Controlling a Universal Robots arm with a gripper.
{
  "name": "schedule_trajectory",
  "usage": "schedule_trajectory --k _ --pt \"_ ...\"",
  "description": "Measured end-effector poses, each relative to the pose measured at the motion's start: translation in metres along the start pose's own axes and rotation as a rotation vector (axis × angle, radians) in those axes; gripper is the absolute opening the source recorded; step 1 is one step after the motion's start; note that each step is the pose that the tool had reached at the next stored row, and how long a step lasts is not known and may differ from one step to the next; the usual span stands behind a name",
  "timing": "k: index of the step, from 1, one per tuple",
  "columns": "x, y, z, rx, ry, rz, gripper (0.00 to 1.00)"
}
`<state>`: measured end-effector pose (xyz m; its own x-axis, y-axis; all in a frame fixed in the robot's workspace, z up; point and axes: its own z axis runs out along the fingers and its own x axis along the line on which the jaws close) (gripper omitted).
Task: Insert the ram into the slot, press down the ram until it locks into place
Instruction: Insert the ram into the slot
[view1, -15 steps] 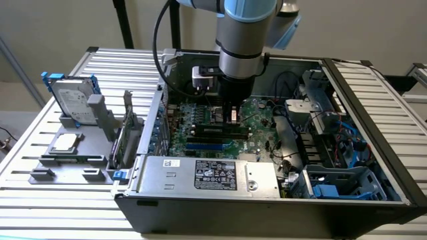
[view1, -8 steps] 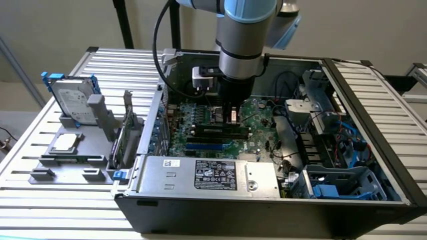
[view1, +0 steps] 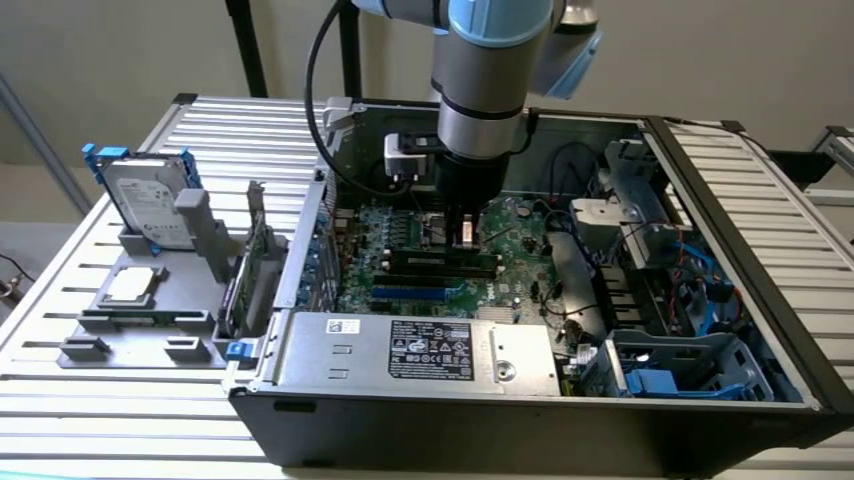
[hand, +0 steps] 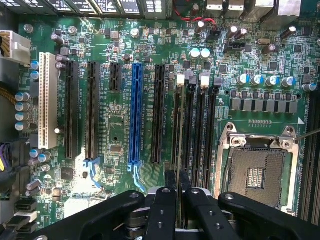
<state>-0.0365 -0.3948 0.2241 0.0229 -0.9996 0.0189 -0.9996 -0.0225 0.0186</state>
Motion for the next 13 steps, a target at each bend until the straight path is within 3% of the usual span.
schedule_trajectory --k 13 --pt "0.0007 0.0000 0.0001 0.0001 -0.0002 0.000 0.15"
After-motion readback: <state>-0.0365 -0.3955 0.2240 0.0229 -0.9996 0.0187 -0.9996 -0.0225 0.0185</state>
